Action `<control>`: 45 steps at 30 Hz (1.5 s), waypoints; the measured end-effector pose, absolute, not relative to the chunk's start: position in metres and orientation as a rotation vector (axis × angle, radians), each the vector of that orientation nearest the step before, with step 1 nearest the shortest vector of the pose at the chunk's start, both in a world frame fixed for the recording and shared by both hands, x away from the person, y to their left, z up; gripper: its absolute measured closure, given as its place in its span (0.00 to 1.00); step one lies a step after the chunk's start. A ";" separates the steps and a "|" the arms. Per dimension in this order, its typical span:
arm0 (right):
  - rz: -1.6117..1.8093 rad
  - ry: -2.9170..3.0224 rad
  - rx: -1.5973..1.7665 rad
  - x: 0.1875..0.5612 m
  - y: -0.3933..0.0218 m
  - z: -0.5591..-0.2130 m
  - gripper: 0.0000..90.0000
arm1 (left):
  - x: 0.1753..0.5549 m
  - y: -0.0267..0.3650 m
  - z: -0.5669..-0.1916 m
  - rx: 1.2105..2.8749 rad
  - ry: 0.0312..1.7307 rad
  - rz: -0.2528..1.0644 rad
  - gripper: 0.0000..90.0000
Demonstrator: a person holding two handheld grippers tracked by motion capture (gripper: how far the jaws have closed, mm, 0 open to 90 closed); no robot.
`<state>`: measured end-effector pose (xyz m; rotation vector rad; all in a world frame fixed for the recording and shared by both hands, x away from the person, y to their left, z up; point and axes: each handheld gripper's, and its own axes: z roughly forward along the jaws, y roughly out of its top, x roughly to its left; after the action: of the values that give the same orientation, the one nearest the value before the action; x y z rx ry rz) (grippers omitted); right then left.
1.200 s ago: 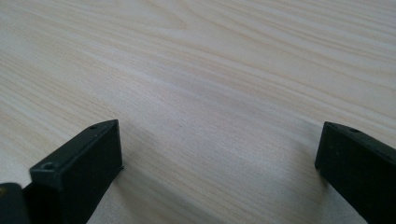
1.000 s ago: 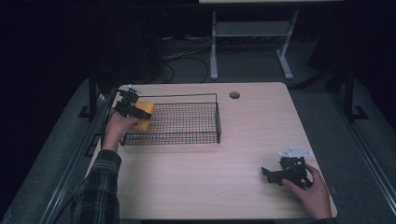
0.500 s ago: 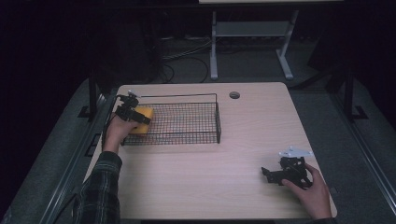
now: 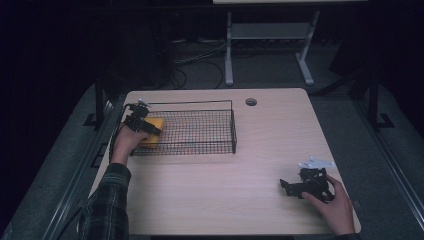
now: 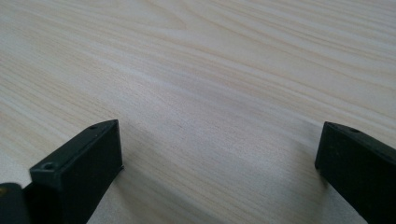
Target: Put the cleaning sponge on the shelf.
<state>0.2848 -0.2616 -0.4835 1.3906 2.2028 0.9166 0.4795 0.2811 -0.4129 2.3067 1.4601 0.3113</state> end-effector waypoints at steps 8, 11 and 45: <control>0.917 2.203 1.391 0.285 -0.262 -0.483 0.00 | 0.479 0.282 -0.413 2.302 1.450 0.307 0.21; 0.917 2.203 1.391 0.285 -0.262 -0.484 0.00 | 0.479 0.281 -0.413 2.307 1.446 0.301 0.20; 0.917 2.205 1.389 0.285 -0.261 -0.483 0.00 | 0.437 0.282 -0.369 2.215 1.331 0.367 0.15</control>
<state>0.2852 -0.2614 -0.4835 1.3889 2.2051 0.9166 0.4369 0.2820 -0.3686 2.2151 1.3313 0.3674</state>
